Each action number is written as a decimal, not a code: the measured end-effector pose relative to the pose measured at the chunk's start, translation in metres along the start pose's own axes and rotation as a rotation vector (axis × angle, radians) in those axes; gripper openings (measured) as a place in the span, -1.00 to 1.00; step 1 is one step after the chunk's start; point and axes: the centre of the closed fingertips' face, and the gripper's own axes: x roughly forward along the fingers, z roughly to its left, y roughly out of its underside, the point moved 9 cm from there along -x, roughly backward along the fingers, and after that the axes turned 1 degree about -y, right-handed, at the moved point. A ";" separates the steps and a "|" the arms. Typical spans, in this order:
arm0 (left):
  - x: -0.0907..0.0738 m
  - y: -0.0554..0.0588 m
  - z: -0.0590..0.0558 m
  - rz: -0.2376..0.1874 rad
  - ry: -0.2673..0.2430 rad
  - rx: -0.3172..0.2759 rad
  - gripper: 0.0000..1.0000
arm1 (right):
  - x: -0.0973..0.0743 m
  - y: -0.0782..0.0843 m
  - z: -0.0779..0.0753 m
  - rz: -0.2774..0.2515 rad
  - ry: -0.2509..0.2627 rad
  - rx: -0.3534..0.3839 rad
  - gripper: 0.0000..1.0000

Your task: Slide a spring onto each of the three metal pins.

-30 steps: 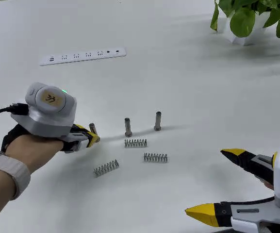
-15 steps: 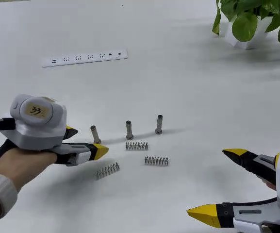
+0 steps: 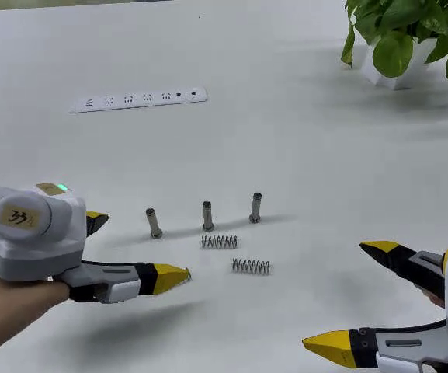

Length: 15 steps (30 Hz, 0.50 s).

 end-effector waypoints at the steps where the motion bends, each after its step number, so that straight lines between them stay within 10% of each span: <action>1: -0.001 0.000 0.000 -0.009 0.000 0.003 0.99 | 0.000 0.000 0.000 0.000 0.001 -0.001 0.98; 15: -0.011 0.009 -0.009 -0.042 0.019 0.050 0.94 | 0.000 -0.005 -0.010 0.015 0.008 -0.033 0.98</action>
